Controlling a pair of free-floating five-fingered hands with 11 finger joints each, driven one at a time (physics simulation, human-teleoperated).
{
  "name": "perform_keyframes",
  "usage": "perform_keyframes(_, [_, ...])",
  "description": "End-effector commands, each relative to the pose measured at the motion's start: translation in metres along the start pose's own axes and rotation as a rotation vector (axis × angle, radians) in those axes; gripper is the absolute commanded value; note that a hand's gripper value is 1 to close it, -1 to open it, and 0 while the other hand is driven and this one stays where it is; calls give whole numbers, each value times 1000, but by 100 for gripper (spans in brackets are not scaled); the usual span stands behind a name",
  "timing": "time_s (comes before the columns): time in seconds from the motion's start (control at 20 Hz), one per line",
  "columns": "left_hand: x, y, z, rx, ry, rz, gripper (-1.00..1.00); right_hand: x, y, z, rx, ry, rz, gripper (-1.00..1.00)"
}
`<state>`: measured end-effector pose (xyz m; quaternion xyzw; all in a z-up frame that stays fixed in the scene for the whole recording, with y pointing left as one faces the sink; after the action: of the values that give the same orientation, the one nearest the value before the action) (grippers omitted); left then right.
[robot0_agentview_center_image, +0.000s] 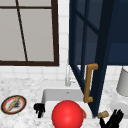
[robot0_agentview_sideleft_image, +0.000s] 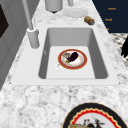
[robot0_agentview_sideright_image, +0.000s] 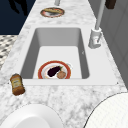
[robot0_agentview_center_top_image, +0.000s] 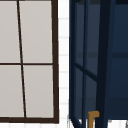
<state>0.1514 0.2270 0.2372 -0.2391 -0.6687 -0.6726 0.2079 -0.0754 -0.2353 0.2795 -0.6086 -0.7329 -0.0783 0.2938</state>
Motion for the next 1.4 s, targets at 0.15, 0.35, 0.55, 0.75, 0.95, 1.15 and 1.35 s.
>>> perform_keyframes(0.15, [0,0,0,0,0,0,0,21,8,9,133,-142,110,-100])
perform_keyframes(0.35, [0,0,0,0,0,0,0,29,12,11,204,-229,144,-100])
perform_keyframes(0.55, [0,0,0,0,0,0,0,27,11,8,182,-260,200,-100])
perform_keyframes(0.75, [0,0,0,0,0,0,0,26,29,2,303,-304,162,-100])
perform_keyframes(0.95, [0,0,0,0,0,0,0,27,40,-6,389,-293,151,-100])
perform_keyframes(1.15, [0,0,0,0,0,0,0,28,44,-7,486,-291,149,-100])
perform_keyframes(1.35, [0,0,0,0,0,0,0,27,51,-10,592,-295,135,-100])
